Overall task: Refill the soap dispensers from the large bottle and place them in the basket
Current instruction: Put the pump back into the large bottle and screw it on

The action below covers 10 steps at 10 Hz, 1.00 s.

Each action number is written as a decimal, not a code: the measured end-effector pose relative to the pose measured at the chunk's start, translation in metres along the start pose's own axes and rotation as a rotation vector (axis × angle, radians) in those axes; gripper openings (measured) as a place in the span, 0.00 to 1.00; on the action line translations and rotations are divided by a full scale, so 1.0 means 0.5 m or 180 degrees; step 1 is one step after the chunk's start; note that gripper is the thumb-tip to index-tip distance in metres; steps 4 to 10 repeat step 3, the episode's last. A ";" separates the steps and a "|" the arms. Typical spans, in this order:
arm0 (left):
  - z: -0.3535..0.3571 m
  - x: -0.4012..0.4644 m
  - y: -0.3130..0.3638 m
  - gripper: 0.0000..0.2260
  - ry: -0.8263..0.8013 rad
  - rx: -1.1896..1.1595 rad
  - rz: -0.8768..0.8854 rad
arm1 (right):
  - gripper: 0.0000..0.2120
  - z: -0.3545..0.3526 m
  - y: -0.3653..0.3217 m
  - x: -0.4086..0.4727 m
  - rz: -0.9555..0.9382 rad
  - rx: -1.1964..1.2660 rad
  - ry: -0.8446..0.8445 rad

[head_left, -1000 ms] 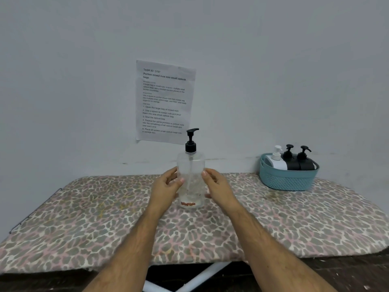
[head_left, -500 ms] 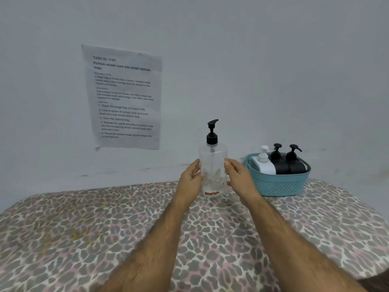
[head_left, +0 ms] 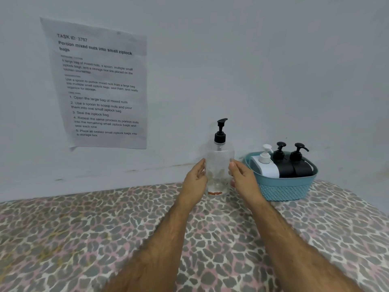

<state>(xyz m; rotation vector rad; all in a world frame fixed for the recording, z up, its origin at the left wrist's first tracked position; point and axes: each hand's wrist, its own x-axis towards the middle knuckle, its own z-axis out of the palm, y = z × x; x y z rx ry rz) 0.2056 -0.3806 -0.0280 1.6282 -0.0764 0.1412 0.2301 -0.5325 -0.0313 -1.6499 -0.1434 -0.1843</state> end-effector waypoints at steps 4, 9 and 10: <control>-0.007 -0.026 0.005 0.29 -0.0062 0.0491 -0.0123 | 0.24 0.000 0.011 -0.015 0.0054 -0.0424 0.0017; -0.007 -0.026 0.005 0.29 -0.0062 0.0491 -0.0123 | 0.24 0.000 0.011 -0.015 0.0054 -0.0424 0.0017; -0.007 -0.026 0.005 0.29 -0.0062 0.0491 -0.0123 | 0.24 0.000 0.011 -0.015 0.0054 -0.0424 0.0017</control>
